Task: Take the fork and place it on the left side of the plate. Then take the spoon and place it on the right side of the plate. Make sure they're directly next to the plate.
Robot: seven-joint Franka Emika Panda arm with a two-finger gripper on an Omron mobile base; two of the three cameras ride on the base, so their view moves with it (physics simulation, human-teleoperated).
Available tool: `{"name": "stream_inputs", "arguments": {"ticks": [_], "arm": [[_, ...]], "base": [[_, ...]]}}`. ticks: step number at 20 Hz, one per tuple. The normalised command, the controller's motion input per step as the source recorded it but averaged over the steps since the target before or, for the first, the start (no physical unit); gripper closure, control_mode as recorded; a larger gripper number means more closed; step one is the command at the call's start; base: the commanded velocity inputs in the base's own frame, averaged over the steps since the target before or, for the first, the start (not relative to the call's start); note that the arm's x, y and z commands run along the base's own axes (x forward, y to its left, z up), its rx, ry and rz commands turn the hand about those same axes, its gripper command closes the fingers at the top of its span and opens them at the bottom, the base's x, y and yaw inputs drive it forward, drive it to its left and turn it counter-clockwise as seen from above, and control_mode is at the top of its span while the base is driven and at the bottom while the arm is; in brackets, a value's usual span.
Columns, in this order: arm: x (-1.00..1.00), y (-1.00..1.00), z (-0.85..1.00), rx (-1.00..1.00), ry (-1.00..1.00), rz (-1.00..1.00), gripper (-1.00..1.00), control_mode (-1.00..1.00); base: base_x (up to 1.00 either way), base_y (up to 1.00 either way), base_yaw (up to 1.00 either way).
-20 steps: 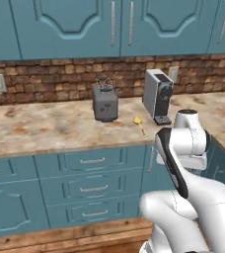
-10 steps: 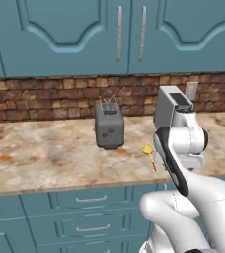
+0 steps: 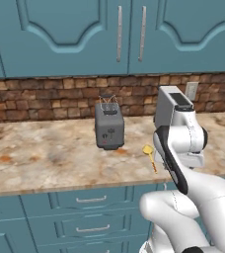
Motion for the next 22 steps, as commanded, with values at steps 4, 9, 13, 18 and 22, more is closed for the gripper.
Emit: {"name": "stream_inputs", "arguments": {"ticks": [4, 9, 13, 18, 22], "arm": [[0.0, 0.0, 0.0, 0.0, 0.0, 0.0, -1.0, 1.0], [0.0, 0.0, 0.0, 0.0, 0.0, 0.0, -1.0, 1.0], [0.0, 0.0, 0.0, 0.0, 0.0, 0.0, -1.0, 1.0], [0.0, 0.0, 0.0, 0.0, 0.0, 0.0, -1.0, -1.0], [0.0, 0.0, 0.0, 0.0, 0.0, 0.0, -1.0, -1.0]], "base": [[0.0, 0.0, 0.0], [0.0, 0.0, 0.0], [0.0, 0.0, 0.0], [0.0, 0.0, 0.0], [0.0, 0.0, 0.0]]}}
